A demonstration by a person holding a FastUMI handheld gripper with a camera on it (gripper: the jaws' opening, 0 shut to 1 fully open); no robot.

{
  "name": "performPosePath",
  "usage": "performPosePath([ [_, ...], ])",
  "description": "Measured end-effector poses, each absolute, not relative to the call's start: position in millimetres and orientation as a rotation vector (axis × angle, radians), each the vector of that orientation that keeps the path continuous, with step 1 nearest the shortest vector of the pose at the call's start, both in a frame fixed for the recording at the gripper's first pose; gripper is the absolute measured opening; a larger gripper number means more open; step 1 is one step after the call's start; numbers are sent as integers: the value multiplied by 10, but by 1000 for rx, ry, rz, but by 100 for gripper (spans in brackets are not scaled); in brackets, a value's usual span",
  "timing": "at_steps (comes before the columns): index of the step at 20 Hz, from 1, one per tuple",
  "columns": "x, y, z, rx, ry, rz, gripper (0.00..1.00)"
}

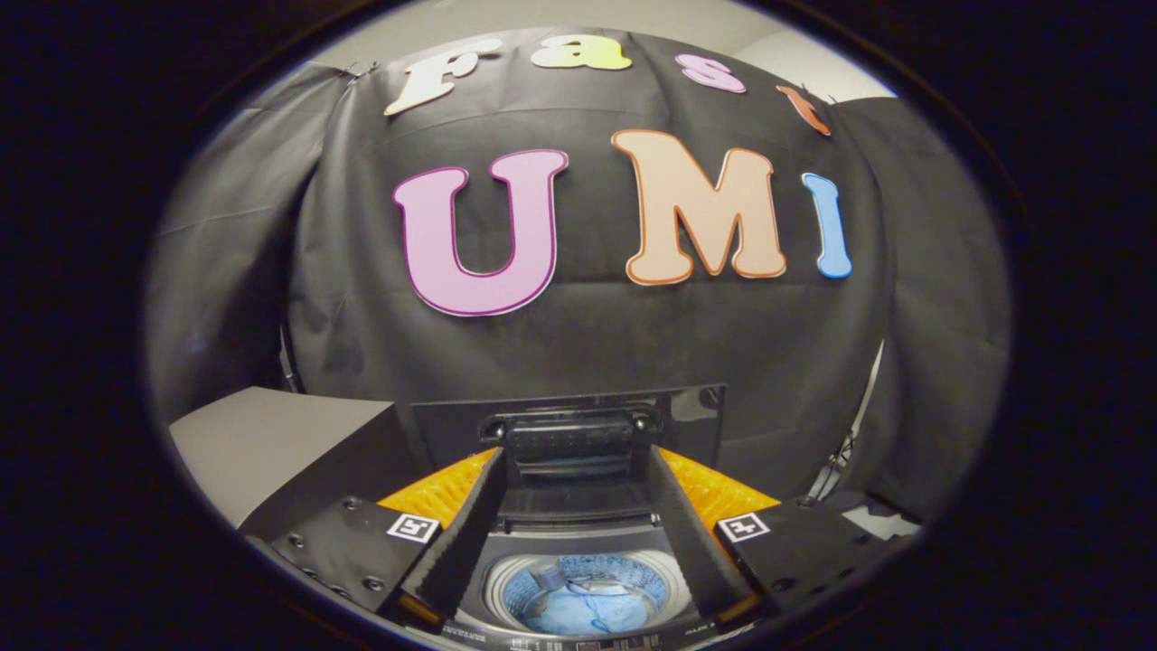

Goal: Put the clothes into the washing machine and then close the washing machine lid.

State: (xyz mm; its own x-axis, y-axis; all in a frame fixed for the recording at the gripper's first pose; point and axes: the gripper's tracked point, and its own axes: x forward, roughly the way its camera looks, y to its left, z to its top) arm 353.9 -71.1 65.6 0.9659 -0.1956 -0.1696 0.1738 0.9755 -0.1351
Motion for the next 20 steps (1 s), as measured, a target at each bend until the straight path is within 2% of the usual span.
performPosePath([
  [10, 4337, -823, 770, -127, 84, -306, 96],
  [13, 4676, -704, 975, -63, 21, -234, 96],
  [16, 4863, -955, 866, -42, 53, -318, 95],
  [20, 5107, -938, 795, -15, 62, -309, 95],
])
